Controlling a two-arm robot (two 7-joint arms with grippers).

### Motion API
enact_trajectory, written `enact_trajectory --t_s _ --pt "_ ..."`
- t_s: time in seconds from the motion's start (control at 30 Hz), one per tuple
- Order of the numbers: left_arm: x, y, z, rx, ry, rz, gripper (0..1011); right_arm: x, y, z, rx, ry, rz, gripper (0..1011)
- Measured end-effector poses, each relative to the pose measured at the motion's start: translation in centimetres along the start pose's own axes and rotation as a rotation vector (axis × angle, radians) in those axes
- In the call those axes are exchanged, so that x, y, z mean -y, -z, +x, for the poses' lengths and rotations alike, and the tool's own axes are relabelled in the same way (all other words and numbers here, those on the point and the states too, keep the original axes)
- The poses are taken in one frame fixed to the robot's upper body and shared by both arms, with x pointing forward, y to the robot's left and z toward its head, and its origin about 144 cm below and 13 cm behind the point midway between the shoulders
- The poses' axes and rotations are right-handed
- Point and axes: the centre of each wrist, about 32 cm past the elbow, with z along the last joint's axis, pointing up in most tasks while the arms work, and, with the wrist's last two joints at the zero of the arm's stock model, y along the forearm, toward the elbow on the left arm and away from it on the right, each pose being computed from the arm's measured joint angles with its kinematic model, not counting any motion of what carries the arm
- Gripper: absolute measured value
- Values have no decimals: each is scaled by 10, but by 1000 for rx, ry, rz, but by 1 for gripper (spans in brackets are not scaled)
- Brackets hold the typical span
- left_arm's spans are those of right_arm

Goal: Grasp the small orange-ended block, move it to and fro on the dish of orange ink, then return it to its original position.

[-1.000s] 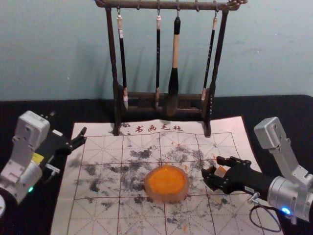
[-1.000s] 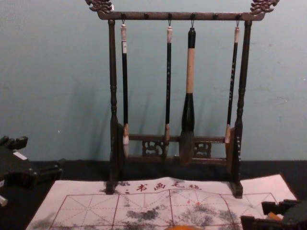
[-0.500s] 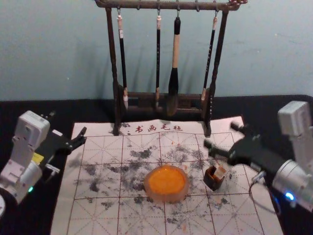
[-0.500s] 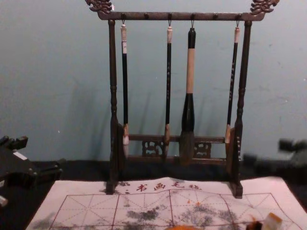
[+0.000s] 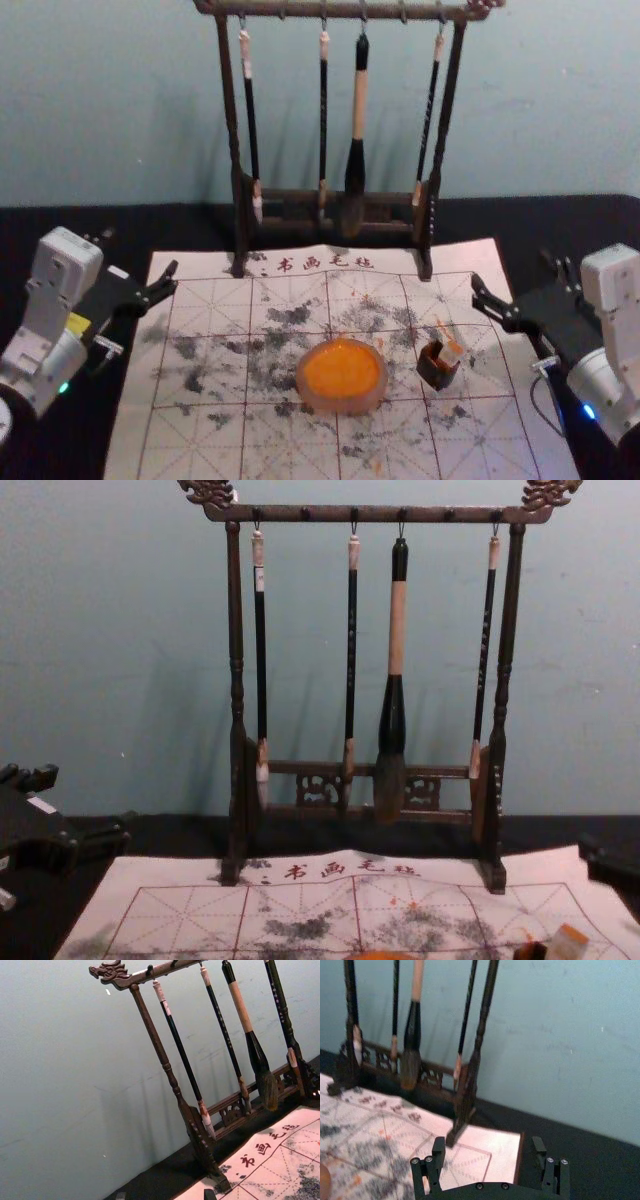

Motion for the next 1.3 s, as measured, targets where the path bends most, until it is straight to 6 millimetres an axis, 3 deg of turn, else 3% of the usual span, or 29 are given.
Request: enact_trajectory --t_s 0.3,1.3 --pt "0 0 0 0 0 0 1010 1 15 -3 -4 13 -27 1002" --pt "0 0 0 0 0 0 1010 1 13 -3 -3 7 -27 1003"
